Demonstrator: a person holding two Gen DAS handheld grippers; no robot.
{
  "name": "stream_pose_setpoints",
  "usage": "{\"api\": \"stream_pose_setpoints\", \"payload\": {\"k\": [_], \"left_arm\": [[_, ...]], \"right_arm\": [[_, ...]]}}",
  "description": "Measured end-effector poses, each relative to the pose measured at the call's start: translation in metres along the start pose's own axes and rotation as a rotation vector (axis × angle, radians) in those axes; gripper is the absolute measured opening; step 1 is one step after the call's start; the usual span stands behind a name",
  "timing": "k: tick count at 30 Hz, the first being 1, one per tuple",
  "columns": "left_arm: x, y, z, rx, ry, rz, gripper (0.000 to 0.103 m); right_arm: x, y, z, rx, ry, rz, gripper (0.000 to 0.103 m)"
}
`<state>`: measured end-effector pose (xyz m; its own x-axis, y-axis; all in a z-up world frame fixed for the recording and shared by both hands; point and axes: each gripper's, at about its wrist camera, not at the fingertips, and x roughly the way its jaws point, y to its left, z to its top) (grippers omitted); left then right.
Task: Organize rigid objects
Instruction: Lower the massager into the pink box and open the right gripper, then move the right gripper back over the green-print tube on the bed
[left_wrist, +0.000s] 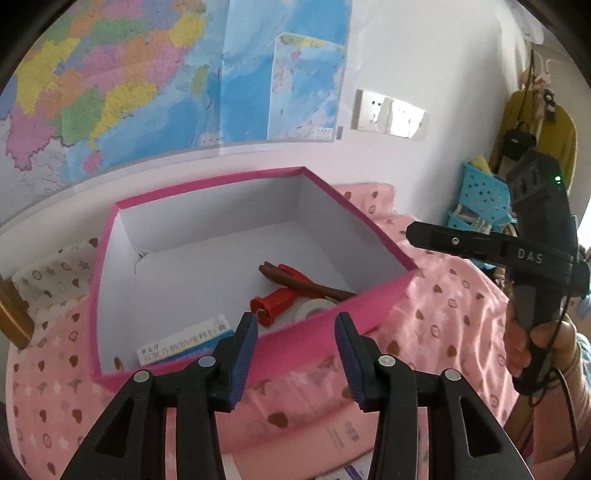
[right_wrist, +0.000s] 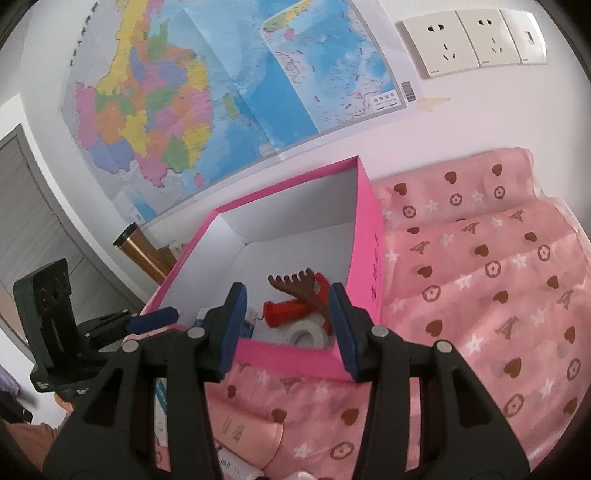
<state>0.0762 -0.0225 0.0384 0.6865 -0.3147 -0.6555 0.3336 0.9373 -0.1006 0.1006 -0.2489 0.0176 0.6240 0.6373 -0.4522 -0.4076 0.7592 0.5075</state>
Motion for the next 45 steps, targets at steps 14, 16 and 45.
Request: {"api": "stream_pose_setpoints", "payload": {"k": [14,16,45], "left_arm": [[-0.02,0.016,-0.05,-0.097,0.034,0.006,0.048],[-0.023,0.019,-0.059,-0.111,0.046,0.017,0.048],[-0.012,-0.051,-0.129,-0.039,0.236,-0.218,0.048]], "right_arm": [[-0.009,0.016,-0.043,-0.053,0.084,0.047,0.048],[-0.006,0.02,-0.052,-0.064,0.114,0.056,0.048],[-0.007,-0.016,-0.119,0.038,0.249,-0.02,0.054]]}}
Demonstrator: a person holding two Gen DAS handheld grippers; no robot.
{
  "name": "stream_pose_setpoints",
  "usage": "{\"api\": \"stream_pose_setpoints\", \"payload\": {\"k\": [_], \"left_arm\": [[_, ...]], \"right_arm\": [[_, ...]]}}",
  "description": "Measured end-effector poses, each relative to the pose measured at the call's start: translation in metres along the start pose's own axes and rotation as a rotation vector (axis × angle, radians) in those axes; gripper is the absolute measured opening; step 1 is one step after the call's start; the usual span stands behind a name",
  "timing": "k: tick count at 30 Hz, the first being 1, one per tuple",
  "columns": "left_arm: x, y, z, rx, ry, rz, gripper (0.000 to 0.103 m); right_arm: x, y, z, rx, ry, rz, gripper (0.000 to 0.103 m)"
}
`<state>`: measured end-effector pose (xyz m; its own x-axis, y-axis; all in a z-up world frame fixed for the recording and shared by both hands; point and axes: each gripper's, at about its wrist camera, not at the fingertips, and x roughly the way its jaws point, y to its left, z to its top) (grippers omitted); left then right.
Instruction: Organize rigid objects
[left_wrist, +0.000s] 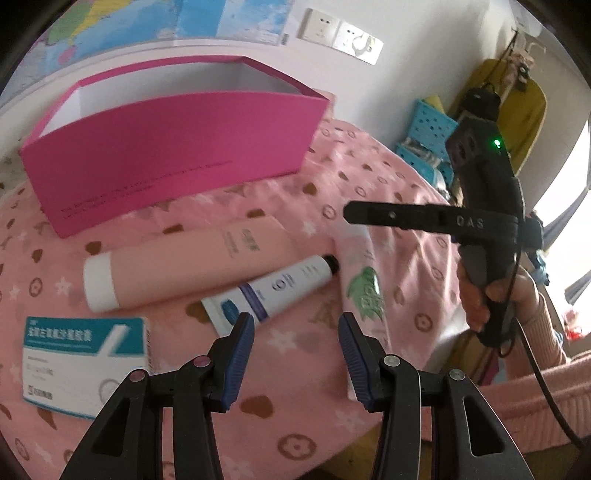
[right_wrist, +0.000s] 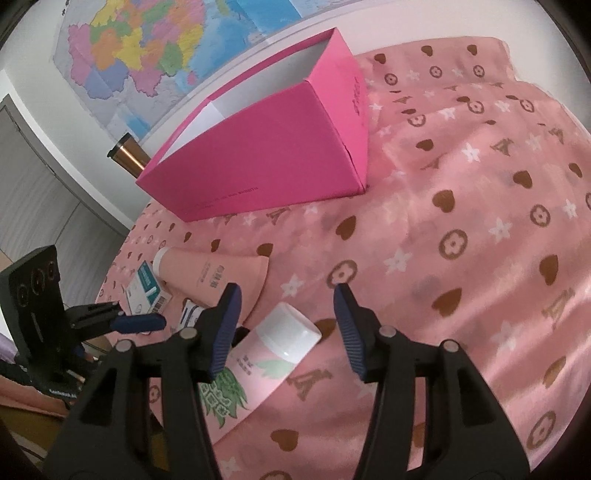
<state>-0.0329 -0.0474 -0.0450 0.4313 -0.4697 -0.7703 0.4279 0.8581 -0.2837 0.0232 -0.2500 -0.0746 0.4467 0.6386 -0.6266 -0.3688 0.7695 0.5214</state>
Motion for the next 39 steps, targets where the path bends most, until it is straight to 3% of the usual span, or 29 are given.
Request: {"api": "stream_pose_setpoints", "payload": {"k": [8,15,31,37,39], "left_arm": [[-0.001,-0.016,-0.024,0.069,0.073,-0.042,0.048],[0.008,-0.025,-0.039,0.108,0.133,-0.019,0.048],[0.026,-0.008,-0.01,0.022,0.073,0.199,0.038],[0.028,-0.005,-0.002,0.007,0.059,0.178,0.037],[0.023,-0.006,-0.003,0.003,0.058,0.127,0.037]], "right_arm": [[-0.001,-0.002,-0.008,0.011,-0.004,0.011,0.054],[-0.001,-0.002,-0.015,0.018,-0.006,0.018,0.054],[0.002,-0.005,-0.023,0.026,-0.004,0.02,0.054],[0.002,-0.006,-0.022,0.016,-0.014,-0.001,0.054],[0.002,-0.007,-0.021,0.02,-0.016,-0.003,0.054]]}}
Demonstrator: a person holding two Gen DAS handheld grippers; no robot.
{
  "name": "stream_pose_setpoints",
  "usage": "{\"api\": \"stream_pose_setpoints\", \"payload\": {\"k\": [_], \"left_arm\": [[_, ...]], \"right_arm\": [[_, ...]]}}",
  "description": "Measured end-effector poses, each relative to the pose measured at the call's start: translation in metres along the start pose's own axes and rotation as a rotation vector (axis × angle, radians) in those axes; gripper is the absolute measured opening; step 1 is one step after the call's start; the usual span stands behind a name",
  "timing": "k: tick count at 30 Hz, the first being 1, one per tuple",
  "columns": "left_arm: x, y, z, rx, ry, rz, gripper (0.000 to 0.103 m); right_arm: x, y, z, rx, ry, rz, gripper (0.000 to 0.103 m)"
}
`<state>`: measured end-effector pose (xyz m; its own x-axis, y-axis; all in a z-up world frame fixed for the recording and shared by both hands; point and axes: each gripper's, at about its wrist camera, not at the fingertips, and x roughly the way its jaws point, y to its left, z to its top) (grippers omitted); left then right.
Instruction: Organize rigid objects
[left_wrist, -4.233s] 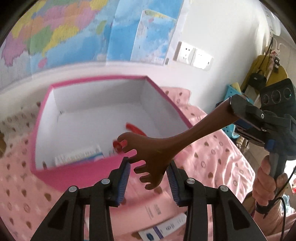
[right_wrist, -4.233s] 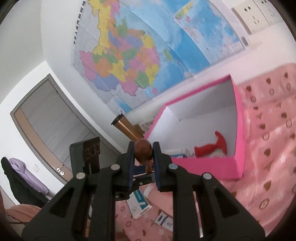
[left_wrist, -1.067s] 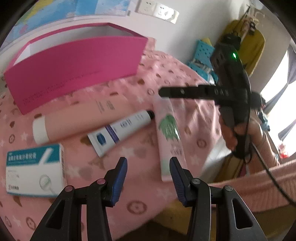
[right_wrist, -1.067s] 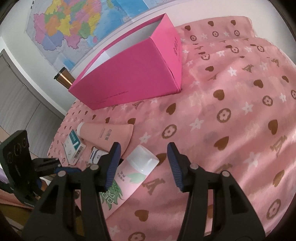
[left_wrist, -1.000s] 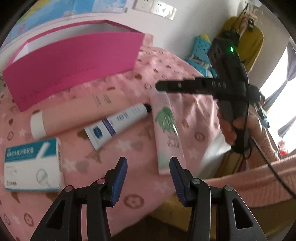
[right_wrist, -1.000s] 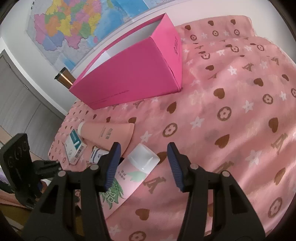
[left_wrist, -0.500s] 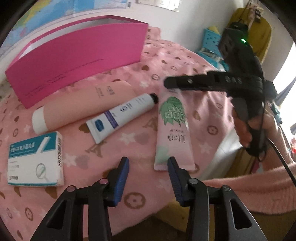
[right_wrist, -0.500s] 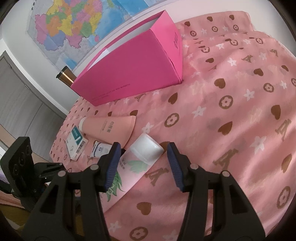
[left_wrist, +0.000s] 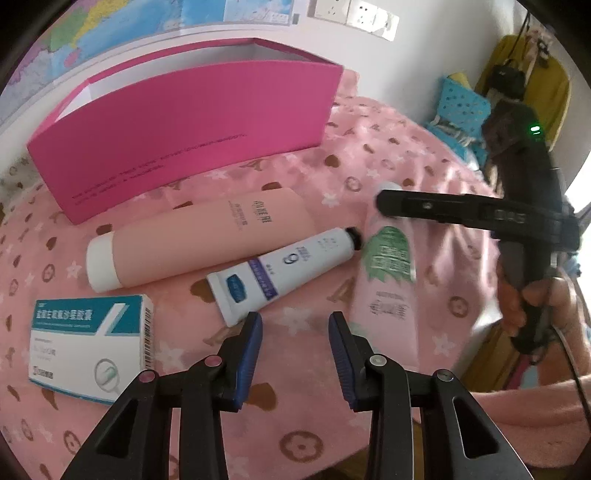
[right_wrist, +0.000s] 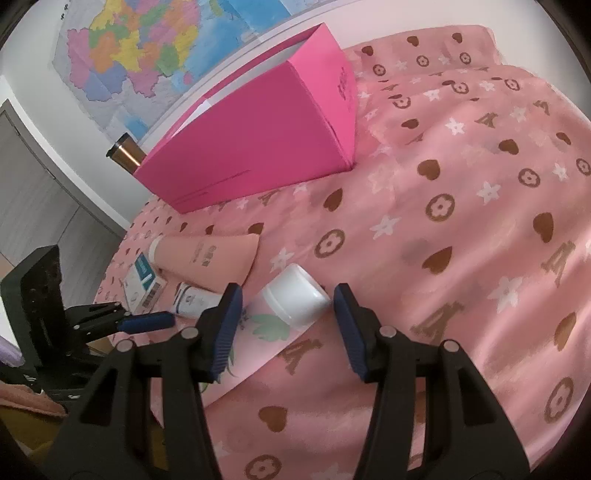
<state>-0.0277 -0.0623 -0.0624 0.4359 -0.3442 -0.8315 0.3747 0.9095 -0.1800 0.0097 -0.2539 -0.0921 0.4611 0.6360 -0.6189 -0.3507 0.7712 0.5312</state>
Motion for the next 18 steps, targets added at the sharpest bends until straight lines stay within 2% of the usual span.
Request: {"api": "stream_pose_setpoints", "payload": {"k": [2,5,10,14,18], "left_arm": [[-0.005,-0.004,-0.003,0.011,0.001,-0.056,0.041],[-0.012,-0.009,-0.01,0.031,0.007,-0.09,0.046],[-0.012,-0.018,-0.017,0.053,0.045,-0.176,0.046],[-0.003,-0.026,-0.018,0.061,0.071,-0.19,0.046],[0.0,-0.03,-0.012,0.051,0.063,-0.149,0.046]], "right_arm": [[0.0,-0.001,0.001,0.001,-0.004,-0.007,0.054],[0.0,-0.002,0.002,0.003,-0.013,-0.018,0.054],[0.0,-0.004,0.003,0.015,-0.031,-0.033,0.052],[0.0,-0.009,0.004,0.042,-0.048,-0.038,0.049],[0.0,-0.009,0.005,0.059,-0.061,-0.048,0.048]]}}
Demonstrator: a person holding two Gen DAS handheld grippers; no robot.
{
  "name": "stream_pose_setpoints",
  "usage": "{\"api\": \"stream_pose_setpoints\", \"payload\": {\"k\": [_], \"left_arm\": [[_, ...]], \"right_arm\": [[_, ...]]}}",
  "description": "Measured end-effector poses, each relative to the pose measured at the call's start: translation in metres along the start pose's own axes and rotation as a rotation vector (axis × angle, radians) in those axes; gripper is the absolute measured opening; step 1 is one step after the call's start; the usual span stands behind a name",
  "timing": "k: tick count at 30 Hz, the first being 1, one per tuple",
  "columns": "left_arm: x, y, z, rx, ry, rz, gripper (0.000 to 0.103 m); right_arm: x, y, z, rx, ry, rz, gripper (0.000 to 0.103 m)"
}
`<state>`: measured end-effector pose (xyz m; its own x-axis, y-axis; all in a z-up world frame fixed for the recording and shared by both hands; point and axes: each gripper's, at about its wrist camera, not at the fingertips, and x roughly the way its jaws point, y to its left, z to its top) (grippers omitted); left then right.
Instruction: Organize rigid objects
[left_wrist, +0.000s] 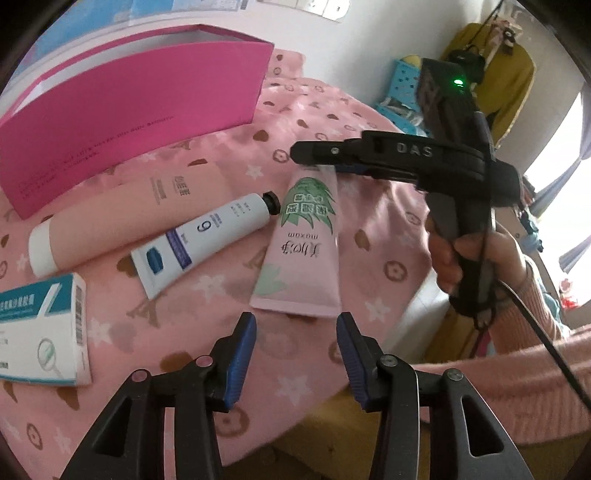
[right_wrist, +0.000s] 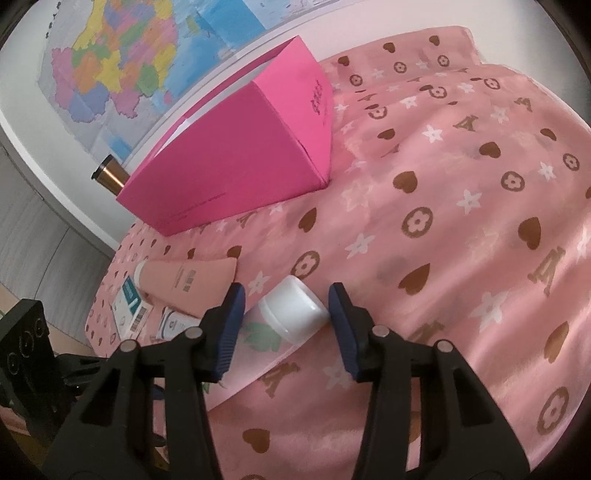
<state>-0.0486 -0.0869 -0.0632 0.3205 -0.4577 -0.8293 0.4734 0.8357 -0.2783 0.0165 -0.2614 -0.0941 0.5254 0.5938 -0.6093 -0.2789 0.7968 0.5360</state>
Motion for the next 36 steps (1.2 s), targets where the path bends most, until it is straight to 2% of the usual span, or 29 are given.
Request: {"api": "stream_pose_setpoints", "payload": {"k": [2,8,17,23,26,28,32,36], "left_arm": [[0.003,0.001,0.006,-0.024,-0.015,0.033,0.04],[0.002,0.018,0.011,-0.096,-0.038,0.086,0.034],[-0.003,0.03,0.012,-0.133,-0.037,0.067,0.034],[0.002,0.027,0.016,-0.138,-0.032,0.047,0.04],[0.002,0.023,0.018,-0.135,-0.04,0.031,0.042],[0.0,0.015,0.02,-0.116,-0.05,-0.003,0.042],[0.0,0.007,0.019,-0.079,-0.058,0.024,0.042],[-0.003,0.018,0.014,-0.12,-0.059,0.043,0.042]], "right_arm": [[0.0,-0.002,0.001,0.018,-0.002,0.003,0.048],[-0.006,-0.003,0.0,0.024,0.007,0.002,0.048],[-0.016,-0.004,-0.008,0.033,0.03,0.04,0.051],[-0.023,0.003,-0.015,-0.013,0.031,0.014,0.053],[-0.028,0.007,-0.016,-0.028,0.023,0.007,0.051],[-0.031,0.009,-0.016,-0.023,0.024,0.038,0.048],[-0.027,0.013,-0.016,-0.045,0.021,-0.028,0.047],[-0.021,0.005,-0.016,-0.02,0.037,0.0,0.048]]}}
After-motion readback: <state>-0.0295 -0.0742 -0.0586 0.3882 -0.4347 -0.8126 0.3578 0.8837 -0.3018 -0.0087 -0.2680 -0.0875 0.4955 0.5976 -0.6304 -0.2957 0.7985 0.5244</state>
